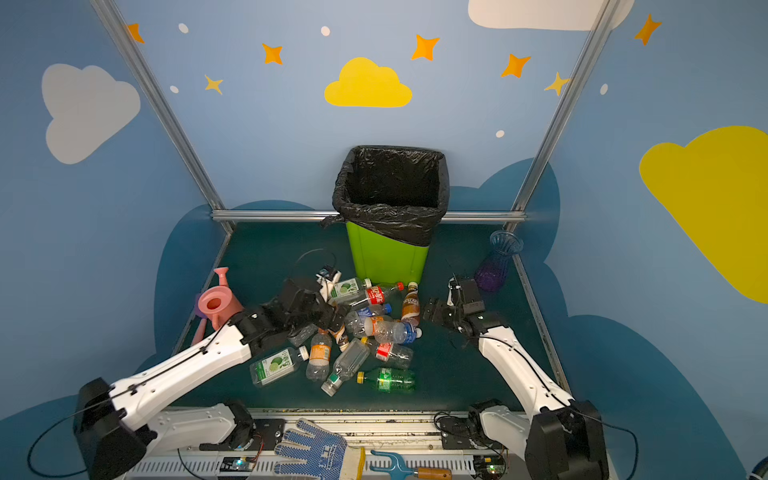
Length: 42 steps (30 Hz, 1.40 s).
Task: Throw the plastic bottles in the bin
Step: 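Reach the left gripper into the pile and grasp the Pocari Sweat bottle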
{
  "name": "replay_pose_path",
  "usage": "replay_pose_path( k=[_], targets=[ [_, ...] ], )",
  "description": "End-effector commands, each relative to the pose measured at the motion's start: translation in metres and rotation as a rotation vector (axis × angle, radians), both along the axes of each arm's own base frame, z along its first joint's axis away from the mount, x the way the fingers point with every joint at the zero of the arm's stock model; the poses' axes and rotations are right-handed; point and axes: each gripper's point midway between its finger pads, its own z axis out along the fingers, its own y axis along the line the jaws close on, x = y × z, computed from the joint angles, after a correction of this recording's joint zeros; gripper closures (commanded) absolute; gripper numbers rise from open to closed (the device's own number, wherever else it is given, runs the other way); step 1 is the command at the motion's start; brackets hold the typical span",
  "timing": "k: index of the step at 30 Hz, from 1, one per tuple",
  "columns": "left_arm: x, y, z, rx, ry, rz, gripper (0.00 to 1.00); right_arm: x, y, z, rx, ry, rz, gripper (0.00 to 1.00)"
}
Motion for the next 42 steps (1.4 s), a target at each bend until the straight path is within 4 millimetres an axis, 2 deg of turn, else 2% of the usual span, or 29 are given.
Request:
replay_pose_path(
  k=[1, 3, 4, 8, 12, 17, 21, 26, 33, 42],
  targets=[
    [-0.008, -0.030, -0.006, 0.152, -0.012, -0.195, 0.00, -0.008, -0.017, -0.005, 0.000, 0.019, -0.074, 0.10],
    [-0.013, -0.053, -0.013, 0.205, 0.025, -0.290, 0.00, -0.007, -0.024, -0.001, 0.014, 0.005, -0.107, 0.10],
    [-0.016, -0.062, -0.013, 0.222, 0.037, -0.332, 0.00, -0.013, -0.028, -0.010, 0.011, 0.025, -0.120, 0.10],
    [-0.029, -0.094, -0.021, 0.286, 0.108, -0.467, 0.01, -0.019, -0.038, -0.011, 0.023, 0.015, -0.158, 0.08],
    [-0.039, -0.111, -0.034, 0.331, 0.172, -0.555, 0.03, -0.024, -0.045, -0.012, 0.029, 0.005, -0.186, 0.07],
    [-0.040, -0.125, -0.048, 0.374, 0.243, -0.584, 0.08, -0.025, -0.050, -0.013, 0.039, 0.006, -0.205, 0.07],
    [-0.040, -0.131, -0.061, 0.412, 0.308, -0.596, 0.13, -0.025, -0.051, -0.015, 0.046, 0.014, -0.211, 0.07],
    [-0.034, -0.133, -0.075, 0.449, 0.336, -0.579, 0.14, -0.026, -0.053, -0.018, 0.053, 0.019, -0.218, 0.07],
    [-0.031, -0.140, -0.088, 0.483, 0.372, -0.582, 0.17, -0.026, -0.054, -0.021, 0.068, 0.024, -0.227, 0.07],
    [-0.035, -0.140, -0.103, 0.507, 0.422, -0.597, 0.24, -0.026, -0.057, -0.023, 0.081, 0.030, -0.237, 0.06]
  ],
)
